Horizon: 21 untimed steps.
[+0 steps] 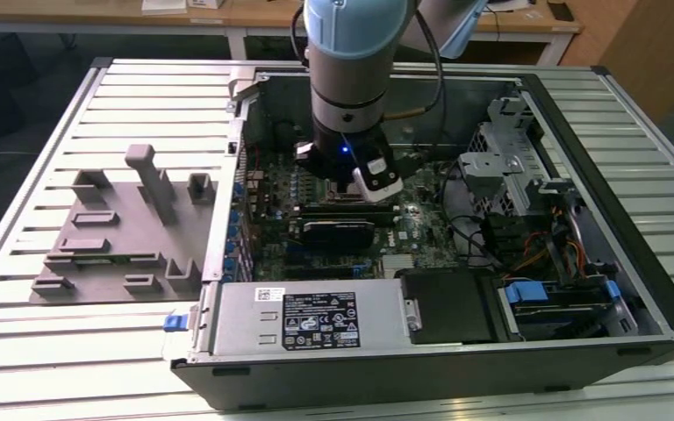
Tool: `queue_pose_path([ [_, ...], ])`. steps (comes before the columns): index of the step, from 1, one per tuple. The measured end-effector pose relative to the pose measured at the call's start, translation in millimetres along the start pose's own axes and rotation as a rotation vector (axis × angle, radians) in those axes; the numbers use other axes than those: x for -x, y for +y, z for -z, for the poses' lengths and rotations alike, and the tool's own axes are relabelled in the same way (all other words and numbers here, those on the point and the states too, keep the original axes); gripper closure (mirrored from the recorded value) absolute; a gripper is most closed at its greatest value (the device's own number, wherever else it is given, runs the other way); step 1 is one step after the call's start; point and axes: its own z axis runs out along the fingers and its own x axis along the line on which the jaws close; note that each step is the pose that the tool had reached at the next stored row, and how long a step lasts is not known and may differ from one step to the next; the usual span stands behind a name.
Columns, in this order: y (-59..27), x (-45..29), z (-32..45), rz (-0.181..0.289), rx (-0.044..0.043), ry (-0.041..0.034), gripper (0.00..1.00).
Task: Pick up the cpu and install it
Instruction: 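Install the second cpu locking lever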
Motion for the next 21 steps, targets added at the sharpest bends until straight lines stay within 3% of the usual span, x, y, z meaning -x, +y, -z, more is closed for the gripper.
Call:
queue_pose_path([
  [7,19.3,5.3,-5.1,0.001,-0.0236,-0.0025,0.89],
  [16,27.7,16.9,-9.1,0.001,-0.0358,-0.0007,0.89],
  [21,28.0,17.0,-9.2,0.001,-0.0624,0.0005,0.89],
])
